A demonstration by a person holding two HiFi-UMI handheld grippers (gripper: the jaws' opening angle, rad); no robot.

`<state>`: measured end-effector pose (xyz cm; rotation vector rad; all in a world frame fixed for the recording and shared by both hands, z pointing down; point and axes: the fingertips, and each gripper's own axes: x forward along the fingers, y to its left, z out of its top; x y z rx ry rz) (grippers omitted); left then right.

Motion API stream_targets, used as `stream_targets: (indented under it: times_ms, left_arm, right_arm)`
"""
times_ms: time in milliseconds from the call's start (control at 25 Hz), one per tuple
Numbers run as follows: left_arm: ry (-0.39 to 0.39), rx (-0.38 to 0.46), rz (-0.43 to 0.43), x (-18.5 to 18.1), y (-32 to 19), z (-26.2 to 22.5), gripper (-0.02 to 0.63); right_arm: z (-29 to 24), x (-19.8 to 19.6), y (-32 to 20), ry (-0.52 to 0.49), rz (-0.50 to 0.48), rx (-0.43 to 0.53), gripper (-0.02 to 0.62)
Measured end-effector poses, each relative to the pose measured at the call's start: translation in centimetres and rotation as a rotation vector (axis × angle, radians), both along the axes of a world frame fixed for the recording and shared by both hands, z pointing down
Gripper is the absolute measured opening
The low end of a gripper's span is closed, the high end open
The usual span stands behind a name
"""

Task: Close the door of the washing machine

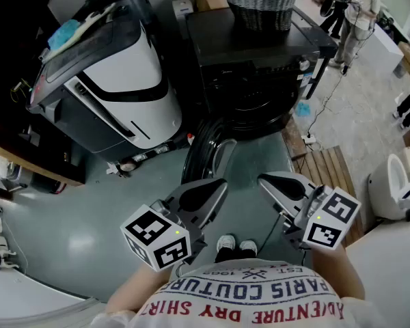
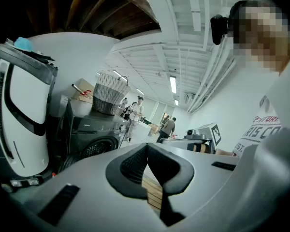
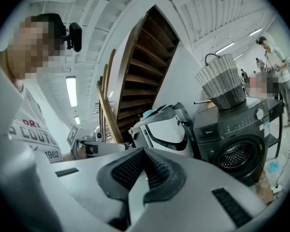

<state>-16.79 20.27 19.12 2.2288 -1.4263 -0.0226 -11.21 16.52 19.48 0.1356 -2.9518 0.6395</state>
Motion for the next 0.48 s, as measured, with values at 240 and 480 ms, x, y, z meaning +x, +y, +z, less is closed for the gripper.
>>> stream_targets:
  times_ms: [240, 480]
  left_arm:
    - [0.005, -0.006, 0.000, -0.6, -0.2, 0.5, 0.023]
    - [0.004, -0.011, 0.002, -1.5, -0.6, 1.1, 0.023]
  right_arm:
    - [0.5, -0.6, -0.2, 0.002, 0.000, -0.008, 0.021]
    - [1.4, -1.3, -0.7, 0.016, 0.014, -0.023, 0.021]
